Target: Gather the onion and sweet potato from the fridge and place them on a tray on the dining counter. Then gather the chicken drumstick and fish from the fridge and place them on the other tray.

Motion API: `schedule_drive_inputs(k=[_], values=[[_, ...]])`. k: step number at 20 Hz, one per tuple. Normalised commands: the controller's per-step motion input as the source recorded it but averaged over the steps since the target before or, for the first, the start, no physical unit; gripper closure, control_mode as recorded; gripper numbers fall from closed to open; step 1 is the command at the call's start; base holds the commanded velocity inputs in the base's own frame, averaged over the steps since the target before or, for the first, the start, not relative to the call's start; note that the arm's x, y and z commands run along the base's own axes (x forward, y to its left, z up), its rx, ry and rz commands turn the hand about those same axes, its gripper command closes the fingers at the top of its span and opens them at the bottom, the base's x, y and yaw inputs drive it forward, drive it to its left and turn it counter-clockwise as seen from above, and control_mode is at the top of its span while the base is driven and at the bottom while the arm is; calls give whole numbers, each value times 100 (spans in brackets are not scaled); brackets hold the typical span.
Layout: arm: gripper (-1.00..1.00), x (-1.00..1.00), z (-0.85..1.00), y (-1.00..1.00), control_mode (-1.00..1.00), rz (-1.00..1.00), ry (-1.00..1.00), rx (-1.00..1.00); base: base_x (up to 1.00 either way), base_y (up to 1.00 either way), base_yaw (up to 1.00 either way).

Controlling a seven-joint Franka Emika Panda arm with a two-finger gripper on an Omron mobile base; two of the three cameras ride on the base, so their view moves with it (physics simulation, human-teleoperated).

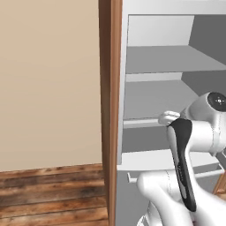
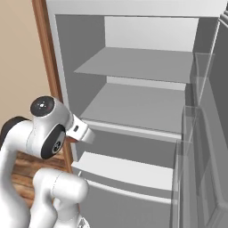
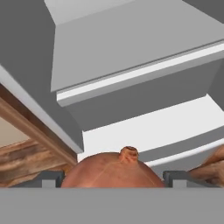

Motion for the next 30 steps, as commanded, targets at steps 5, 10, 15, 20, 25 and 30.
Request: schedule_drive_inputs(k=[5, 10, 15, 20, 25, 30], values=[[100, 0, 0, 0, 100, 0, 0, 0, -56, 15, 6], [100, 0, 0, 0, 100, 0, 0, 0, -53, 19, 2], [100, 0, 0, 0, 100, 0, 0, 0, -25, 37, -18], [100, 0, 0, 0, 100, 0, 0, 0, -23, 40, -34], [100, 0, 0, 0, 100, 0, 0, 0, -31, 40, -43], [100, 0, 0, 0, 100, 0, 0, 0, -45, 37, -48]])
